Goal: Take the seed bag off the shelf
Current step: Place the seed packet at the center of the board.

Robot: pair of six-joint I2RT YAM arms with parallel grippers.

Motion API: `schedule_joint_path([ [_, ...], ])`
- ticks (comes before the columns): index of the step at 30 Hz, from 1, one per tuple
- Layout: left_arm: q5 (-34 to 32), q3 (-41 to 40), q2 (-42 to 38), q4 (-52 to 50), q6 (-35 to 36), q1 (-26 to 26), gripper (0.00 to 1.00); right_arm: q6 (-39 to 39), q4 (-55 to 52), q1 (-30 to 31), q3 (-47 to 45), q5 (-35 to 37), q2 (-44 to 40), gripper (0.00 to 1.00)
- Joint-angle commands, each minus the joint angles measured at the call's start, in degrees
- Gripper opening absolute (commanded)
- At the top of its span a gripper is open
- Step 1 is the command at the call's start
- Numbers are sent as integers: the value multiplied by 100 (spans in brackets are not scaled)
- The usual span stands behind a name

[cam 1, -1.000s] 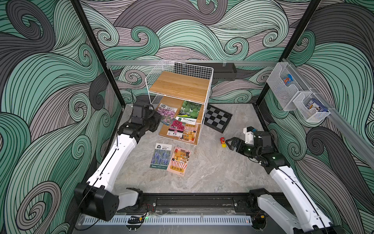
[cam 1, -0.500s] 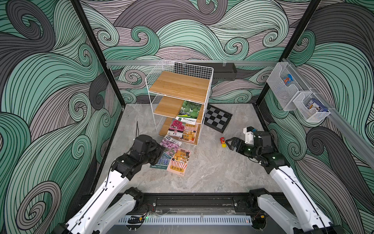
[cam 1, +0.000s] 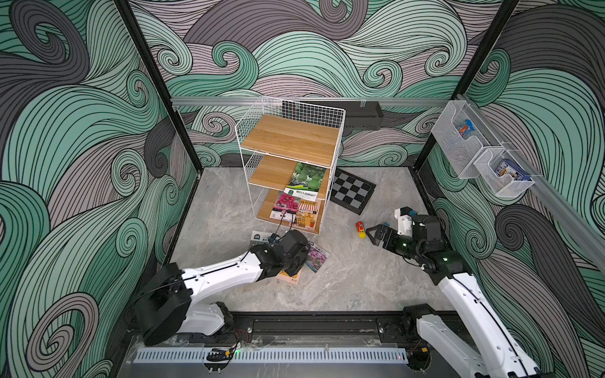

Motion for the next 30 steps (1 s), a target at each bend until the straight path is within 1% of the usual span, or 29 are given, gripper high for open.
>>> schedule_joint_path([
  [1, -216, 468, 598, 723, -300, -136, 0, -82, -91, 52, 2, -28, -37, 99],
  [2, -208, 556, 747, 704, -339, -161, 2, -92, -108, 49, 10, -27, -25, 99],
  [3, -194, 622, 838, 671, -378, -176, 6, -103, -115, 49, 18, -28, -25, 99],
  [5, -109, 737, 965, 526, -449, -185, 22, -133, -137, 52, 21, -37, -36, 99],
  [9, 177, 980, 887, -463, -401, -211, 59, -186, -132, 40, 22, -9, -16, 99],
  [10, 267, 979, 815, -674, -376, -220, 66, -191, -134, 49, 29, -6, 9, 99],
  [11, 341, 958, 751, -808, -353, -224, 70, -203, -132, 49, 41, 5, 31, 99],
  [12, 414, 902, 645, -933, -355, -243, 72, -208, -127, 47, 47, 13, 60, 99],
  [15, 608, 716, 304, -1086, -320, -292, 73, -246, -114, 45, 95, 44, 175, 99],
  [18, 865, 829, -94, -1676, -27, -308, 73, -265, -80, 45, 155, 35, 282, 99],
  [21, 840, 1031, -469, -2308, 339, -289, 73, -243, 14, 40, 168, 41, 360, 99],
  [23, 651, 1101, -762, -2566, 516, -222, 75, -242, 54, 42, 179, 27, 409, 99],
  [26, -113, 1228, -1138, -2731, 741, -124, 80, -233, 88, 43, 188, 31, 472, 99],
  [28, -335, 1369, -1274, -2685, 1039, 175, 82, -214, 110, 46, 188, 23, 486, 99],
  [30, -385, 1534, -1299, -2579, 1291, 531, 84, -203, 108, 43, 193, 24, 490, 99],
])
